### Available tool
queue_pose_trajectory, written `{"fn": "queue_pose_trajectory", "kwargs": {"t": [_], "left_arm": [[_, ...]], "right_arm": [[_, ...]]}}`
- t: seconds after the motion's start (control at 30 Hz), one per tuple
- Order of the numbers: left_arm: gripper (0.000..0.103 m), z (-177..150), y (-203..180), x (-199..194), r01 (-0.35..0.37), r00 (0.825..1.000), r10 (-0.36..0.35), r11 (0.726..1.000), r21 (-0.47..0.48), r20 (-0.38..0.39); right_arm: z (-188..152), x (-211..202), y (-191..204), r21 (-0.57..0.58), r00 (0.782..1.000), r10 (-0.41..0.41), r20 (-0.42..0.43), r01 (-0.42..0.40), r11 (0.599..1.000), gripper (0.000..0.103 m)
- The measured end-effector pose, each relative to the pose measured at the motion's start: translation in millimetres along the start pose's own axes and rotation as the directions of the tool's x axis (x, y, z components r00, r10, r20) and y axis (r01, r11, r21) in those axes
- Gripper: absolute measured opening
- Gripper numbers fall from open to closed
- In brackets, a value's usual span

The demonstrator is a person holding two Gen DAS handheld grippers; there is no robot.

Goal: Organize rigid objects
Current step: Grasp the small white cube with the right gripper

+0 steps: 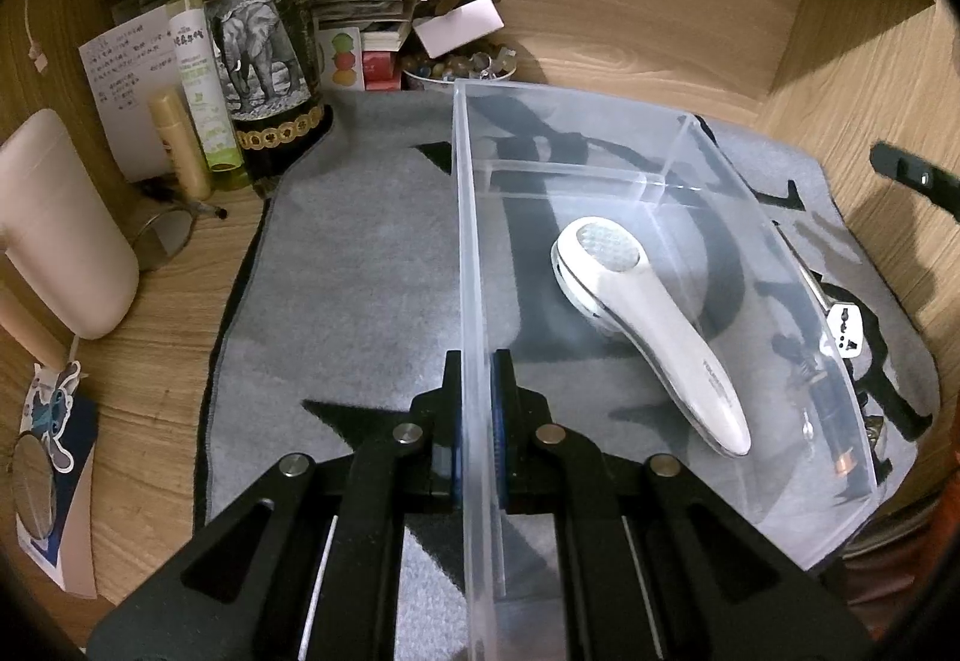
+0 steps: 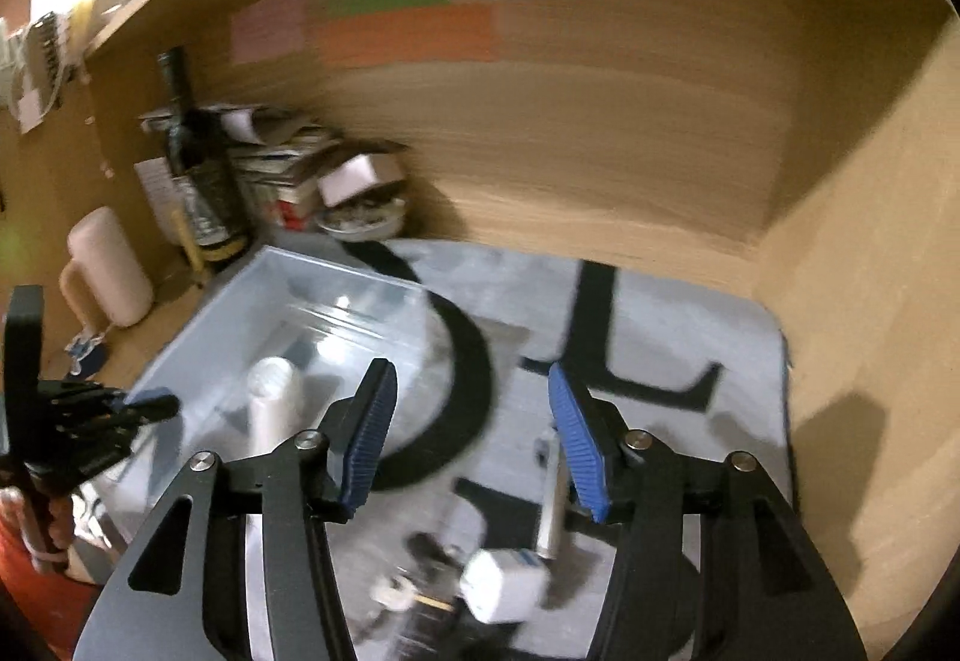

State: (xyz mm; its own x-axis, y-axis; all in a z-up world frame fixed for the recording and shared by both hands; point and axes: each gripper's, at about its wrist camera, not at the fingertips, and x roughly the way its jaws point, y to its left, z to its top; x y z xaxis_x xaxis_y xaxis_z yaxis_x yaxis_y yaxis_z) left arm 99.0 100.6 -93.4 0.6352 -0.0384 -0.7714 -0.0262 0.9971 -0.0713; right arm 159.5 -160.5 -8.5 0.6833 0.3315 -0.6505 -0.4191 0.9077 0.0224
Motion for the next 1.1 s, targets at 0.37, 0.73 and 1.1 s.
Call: {"fn": "queue_pose_trajectory", "kwargs": {"t": [0.37, 0.73, 1.1], "left_arm": [[0.007, -1, 1, 2, 0.007, 1.0, -0.007, 1.0, 0.0, -0.007], [0.007, -2, 1, 5, 0.011, 1.0, -0.011, 1.0, 0.0, -0.009], [0.007, -2, 1, 5, 0.011, 1.0, -0.011, 1.0, 0.0, -0.008]], "right_arm": [[-59, 19, -24, 0.076, 0.991, 0.013, -0.133, -0.003, 0.997, 0.049], [-92, 36, -21, 0.094, 0.978, 0.006, -0.207, 0.014, 0.995, 0.049], [-92, 27, -17, 0.071, 0.987, 0.017, -0.161, -0.005, 0.997, 0.03]]}}
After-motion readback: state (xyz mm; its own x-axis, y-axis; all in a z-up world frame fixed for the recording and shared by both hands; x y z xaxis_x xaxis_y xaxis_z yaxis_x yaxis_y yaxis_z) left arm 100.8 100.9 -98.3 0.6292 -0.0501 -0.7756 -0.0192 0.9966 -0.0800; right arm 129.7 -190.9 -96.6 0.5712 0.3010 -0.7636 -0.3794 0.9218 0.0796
